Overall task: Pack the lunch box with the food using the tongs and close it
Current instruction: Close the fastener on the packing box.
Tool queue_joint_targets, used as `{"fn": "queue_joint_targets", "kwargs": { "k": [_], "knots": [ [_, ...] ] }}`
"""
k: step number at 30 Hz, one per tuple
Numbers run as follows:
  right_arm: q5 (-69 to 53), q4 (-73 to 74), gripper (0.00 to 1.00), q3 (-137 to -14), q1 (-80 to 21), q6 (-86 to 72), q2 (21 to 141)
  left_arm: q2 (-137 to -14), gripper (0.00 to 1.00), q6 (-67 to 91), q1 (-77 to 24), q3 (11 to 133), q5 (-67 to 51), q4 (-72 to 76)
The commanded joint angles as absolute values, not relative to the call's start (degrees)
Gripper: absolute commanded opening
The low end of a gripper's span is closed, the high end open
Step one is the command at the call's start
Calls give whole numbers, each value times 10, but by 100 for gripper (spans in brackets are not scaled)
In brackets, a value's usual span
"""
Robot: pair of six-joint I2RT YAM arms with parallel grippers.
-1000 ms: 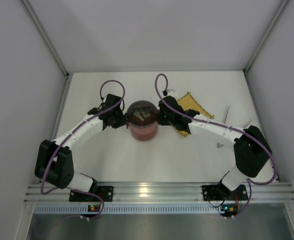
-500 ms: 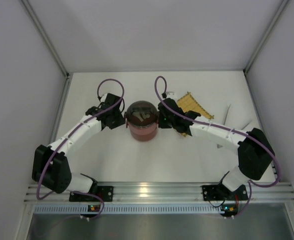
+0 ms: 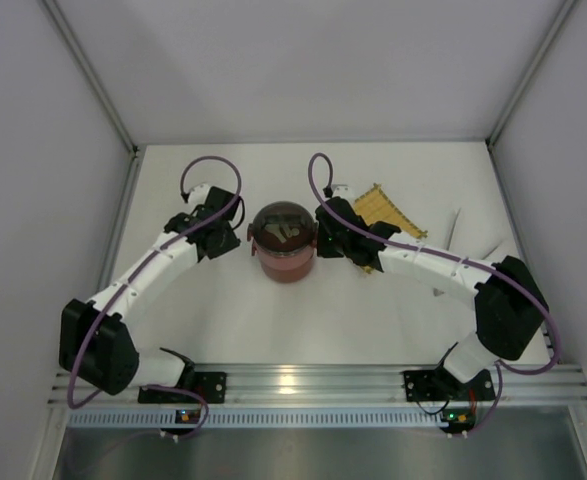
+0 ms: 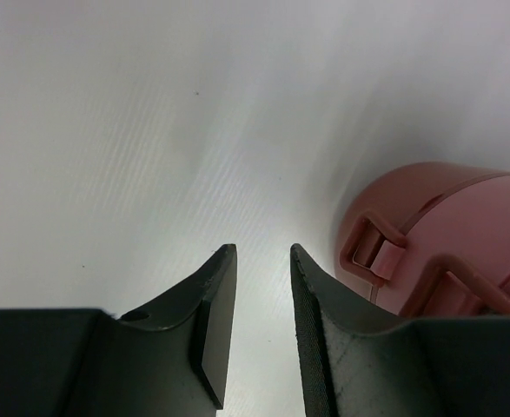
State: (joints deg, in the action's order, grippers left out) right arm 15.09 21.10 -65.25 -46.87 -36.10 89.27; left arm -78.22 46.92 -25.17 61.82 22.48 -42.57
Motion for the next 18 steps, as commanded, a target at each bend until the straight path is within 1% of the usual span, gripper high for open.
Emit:
{"fn": "queue_joint_targets", "kwargs": {
  "k": [1,4,8,14,18],
  "knots": [
    [163,224,0,-664,-479,-358,870,-745,37,476,-253,666,276,-437],
    [162,223,0,-665,-479,-357,872,-744,38,461,-253,705,275,-435],
    [159,221,0,-666,-479,-357,877,-751,39,442,-253,732,237,-420],
    [154,218,0,-671,-479,-356,888,-766,40,433,-254,737,196,-384],
    [150,218,0,-675,-479,-356,892,-759,41,427,-259,709,157,-340]
  ]
}}
